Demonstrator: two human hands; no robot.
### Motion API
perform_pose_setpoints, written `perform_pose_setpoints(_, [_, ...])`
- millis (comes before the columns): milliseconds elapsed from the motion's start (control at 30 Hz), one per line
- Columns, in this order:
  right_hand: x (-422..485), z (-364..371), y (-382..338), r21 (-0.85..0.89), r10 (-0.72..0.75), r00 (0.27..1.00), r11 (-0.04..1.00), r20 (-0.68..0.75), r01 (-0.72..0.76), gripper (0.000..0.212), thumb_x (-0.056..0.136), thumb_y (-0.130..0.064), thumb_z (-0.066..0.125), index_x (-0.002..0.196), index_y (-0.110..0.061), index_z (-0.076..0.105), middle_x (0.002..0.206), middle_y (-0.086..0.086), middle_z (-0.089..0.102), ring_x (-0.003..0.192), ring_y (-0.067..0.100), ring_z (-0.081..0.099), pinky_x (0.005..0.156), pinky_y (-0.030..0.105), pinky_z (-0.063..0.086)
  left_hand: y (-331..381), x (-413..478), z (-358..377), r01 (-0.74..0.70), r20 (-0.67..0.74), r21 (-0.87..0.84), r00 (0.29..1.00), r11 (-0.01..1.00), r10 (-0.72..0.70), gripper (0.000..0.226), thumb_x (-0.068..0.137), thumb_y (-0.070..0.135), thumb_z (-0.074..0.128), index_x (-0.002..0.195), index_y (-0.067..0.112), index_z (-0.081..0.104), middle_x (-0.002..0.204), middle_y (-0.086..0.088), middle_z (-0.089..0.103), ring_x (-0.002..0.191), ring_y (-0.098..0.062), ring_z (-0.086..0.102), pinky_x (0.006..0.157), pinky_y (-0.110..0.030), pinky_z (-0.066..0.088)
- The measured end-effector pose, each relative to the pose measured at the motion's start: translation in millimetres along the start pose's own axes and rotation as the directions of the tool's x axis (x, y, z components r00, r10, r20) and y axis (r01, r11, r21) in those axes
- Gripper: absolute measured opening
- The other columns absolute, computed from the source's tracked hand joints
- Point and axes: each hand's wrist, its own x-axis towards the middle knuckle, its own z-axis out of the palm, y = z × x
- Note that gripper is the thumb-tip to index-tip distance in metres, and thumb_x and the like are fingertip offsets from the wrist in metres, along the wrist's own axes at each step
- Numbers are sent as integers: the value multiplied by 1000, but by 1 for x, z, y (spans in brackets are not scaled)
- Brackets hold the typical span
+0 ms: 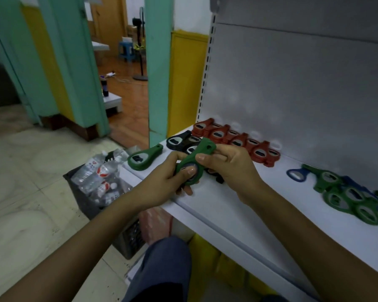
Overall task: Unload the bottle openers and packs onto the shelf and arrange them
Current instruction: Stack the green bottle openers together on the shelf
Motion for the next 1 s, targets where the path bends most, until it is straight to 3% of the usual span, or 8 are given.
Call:
perform_pose_setpoints(67, [9,10,0,-75,-28,999,997,-43,25,18,84,-9,70,101,-11,71,91,6,75,83,20,72,73,33,58,-8,-3,-18,-107,-54,427,988,898,144,43,95,41,44,129,15,41,91,-10,67,74,-24,64,65,-40,52])
perform_pose_setpoints(133, [18,19,3,-355,-187,980,922,-66,152,22,83,-15,72,104,-13,71,92,13,74,81,26,71,74,37,59,-21,-7,-41,-130,-112,770,937,624,332,49,96,46,39,129,11,48,99,-11,65,86,-29,59,72,-38,48])
perform_pose_setpoints(167, [22,23,7,-561,-306,952,792,-24,241,25,82,-19,74,107,-13,70,92,11,74,78,21,70,70,30,58,-27,-10,-50,-109,-146,804,917,584,372,48,96,43,37,126,9,52,105,-11,64,93,-31,57,77,-38,45])
perform_pose_setpoints(233, [28,35,14,-831,-472,868,413,155,372,28,82,-26,73,106,-12,69,84,6,73,71,17,66,62,22,48,-43,-15,-63,-33,-253,738,912,674,322,56,95,48,31,128,8,52,125,-12,57,111,-31,51,91,-40,41])
perform_pose_setpoints(333, [37,58,27,-880,-529,753,23,391,474,38,70,-21,84,103,-8,71,82,8,73,66,22,68,50,25,50,-65,-18,-71,-5,-228,621,955,784,187,86,84,73,25,143,11,33,147,-11,39,132,-27,37,108,-46,32])
perform_pose_setpoints(400, [43,68,41,-830,-535,670,-113,514,546,48,59,-13,88,103,-2,72,91,11,74,72,23,70,46,26,53,-75,-16,-71,-32,-181,646,964,763,194,98,76,81,33,147,14,24,150,-9,34,135,-26,35,108,-50,31])
perform_pose_setpoints(733, [52,71,50,-730,-545,657,114,521,674,32,79,-21,69,104,-1,73,95,14,74,76,27,70,51,34,57,-88,-8,-65,-65,-142,654,968,754,207,88,82,73,32,140,7,38,141,-12,42,127,-28,43,102,-46,37])
perform_pose_setpoints(1000, [53,70,55,-756,-512,708,158,488,635,26,78,-10,72,101,0,73,98,13,73,83,28,71,64,35,59,-91,-4,-63,-61,-148,655,967,754,206,73,89,59,35,138,6,42,137,-14,46,122,-29,46,99,-41,39])
